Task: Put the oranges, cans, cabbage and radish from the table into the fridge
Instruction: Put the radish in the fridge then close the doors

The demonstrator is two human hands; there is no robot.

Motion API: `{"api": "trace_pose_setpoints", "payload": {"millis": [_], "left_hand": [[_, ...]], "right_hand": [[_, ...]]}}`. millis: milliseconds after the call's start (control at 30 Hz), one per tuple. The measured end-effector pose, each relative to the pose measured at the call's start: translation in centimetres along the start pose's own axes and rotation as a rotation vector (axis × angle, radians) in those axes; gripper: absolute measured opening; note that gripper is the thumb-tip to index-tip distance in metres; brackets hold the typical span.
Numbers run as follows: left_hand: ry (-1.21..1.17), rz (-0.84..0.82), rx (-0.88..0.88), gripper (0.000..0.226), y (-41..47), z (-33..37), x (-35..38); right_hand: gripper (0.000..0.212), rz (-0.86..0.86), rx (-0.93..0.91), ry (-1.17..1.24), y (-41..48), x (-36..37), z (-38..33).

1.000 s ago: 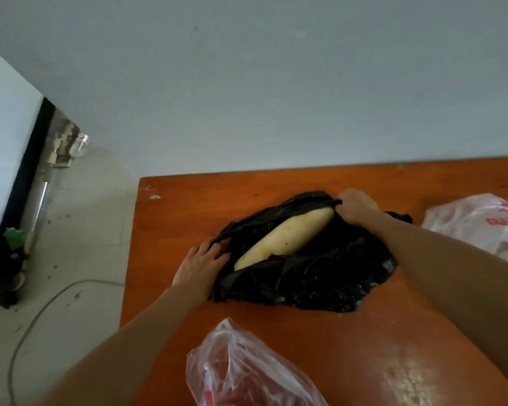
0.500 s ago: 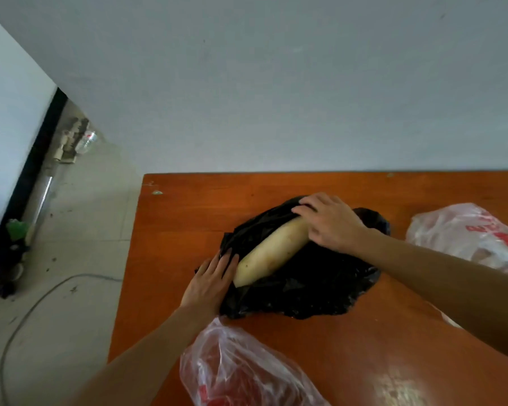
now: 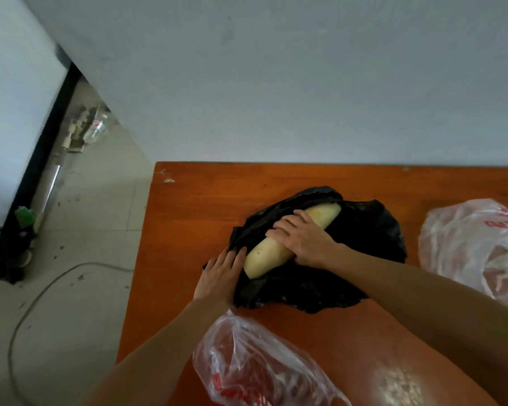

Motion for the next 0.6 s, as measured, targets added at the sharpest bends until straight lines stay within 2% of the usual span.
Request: {"api": "trace_pose_setpoints", "payload": {"millis": [100,200,400,600], "left_hand": [[0.010,-0.022,-0.005,0.086,-0.3,-0.1,0.1],[0.135,-0.093,-0.013,0.087,-0.8,-0.4,-0.1],[0.385,-0.167,-0.046,0.078,-1.9,0.6,-1.8],[0.525,-0.006,-0.015,0.052,-3.0,5.1,-8.3]], "right_hand": [[0.085,-0.056,0.030,0.016,-1.2,-0.4,0.3],[0.081,-0.057,0.111,0.114,-3.1,-1.1,1.3],[0.079,0.230,0.228,0.395,-8.2,-7.2,3.1],[0.074,0.596,0.338,0.550,-15.5,-15.7,2.5]]}}
Point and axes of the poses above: each hand's wrist, its own y-axis towards the middle knuckle, its own x-axis out of the palm, z = x × y, the point moved 7 cm from there along y, towards the middle knuckle, and after that the axes turned 11 degrees about -z, right-handed, at the moved point
